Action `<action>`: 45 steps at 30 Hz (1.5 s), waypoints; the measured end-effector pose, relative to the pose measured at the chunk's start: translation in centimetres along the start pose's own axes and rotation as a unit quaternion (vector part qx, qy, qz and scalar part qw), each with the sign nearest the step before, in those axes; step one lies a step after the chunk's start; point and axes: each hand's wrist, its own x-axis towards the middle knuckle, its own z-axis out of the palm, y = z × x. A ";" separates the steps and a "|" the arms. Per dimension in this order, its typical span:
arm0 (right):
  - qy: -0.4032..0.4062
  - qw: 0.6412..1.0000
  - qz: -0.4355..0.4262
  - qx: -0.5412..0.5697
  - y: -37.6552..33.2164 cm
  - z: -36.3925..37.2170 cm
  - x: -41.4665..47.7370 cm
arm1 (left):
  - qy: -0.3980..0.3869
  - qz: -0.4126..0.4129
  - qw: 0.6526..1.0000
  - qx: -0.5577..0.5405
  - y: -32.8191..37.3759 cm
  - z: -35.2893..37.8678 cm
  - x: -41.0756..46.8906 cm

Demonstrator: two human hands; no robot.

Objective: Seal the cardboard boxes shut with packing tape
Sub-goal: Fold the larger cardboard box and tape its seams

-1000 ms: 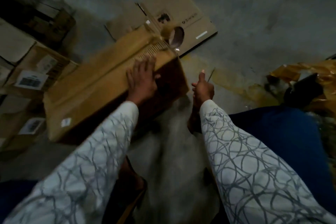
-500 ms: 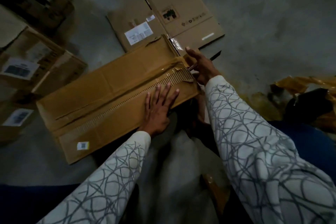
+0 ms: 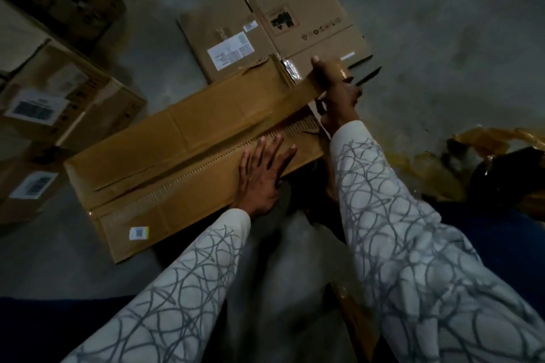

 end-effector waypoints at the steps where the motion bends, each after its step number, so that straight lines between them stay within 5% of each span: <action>1: 0.011 1.000 -0.026 -0.001 -0.9 0.3 -0.8 | -0.014 -0.002 1.000 -0.002 0.1 -0.2 0.0; 4: -0.025 0.998 -0.058 -0.003 -3.7 1.3 -4.9 | -0.047 -0.007 0.999 0.004 0.3 -0.3 -0.3; 11: -0.181 0.978 0.031 0.094 -6.6 -2.9 -17.5 | -0.076 -0.005 0.997 0.021 0.7 -2.1 -0.8; 14: -0.168 0.958 0.098 0.213 -4.7 -6.4 -22.0 | -0.104 -0.077 0.977 -0.171 1.2 -4.4 -2.8; 15: -0.176 0.947 0.119 0.240 -3.9 -7.2 -23.2 | -0.084 -0.135 0.929 -0.335 1.1 -5.0 -4.6; 16: -0.180 0.938 0.138 0.262 -3.1 -7.9 -24.4 | -0.057 -0.214 0.818 -0.531 0.9 -5.6 -6.8; 19: -0.170 0.925 0.163 0.299 -1.2 -9.0 -27.7 | 0.090 -0.283 0.345 -0.890 -1.4 -6.8 -14.0; 20: -0.173 0.926 0.152 0.298 -0.8 -9.3 -28.8 | 0.152 -0.277 0.234 -0.919 -2.5 -7.1 -16.2; 21: -0.180 0.929 0.139 0.292 -0.4 -9.6 -29.9 | 0.204 -0.261 0.185 -0.925 -3.6 -7.7 -18.3; 23: -0.210 0.935 0.118 0.260 0.2 -10.4 -31.8 | 0.257 -0.241 0.185 -0.917 -5.1 -9.4 -21.5; 28: -0.258 0.937 0.118 0.206 3.0 -12.6 -35.9 | 0.294 -0.287 0.264 -0.873 -7.1 -12.5 -26.1; 35: -0.296 0.919 0.138 0.223 4.0 -13.2 -38.9 | 0.345 -0.262 0.282 -0.856 -7.4 -13.7 -31.1; 39: -0.268 0.944 0.106 0.163 3.1 -14.7 -40.0 | 0.317 -0.301 0.341 -0.832 -6.3 -12.8 -30.4; 45: -0.225 0.957 0.137 0.123 3.3 -15.9 -38.3 | 0.325 -0.319 0.339 -0.823 -5.5 -12.0 -28.4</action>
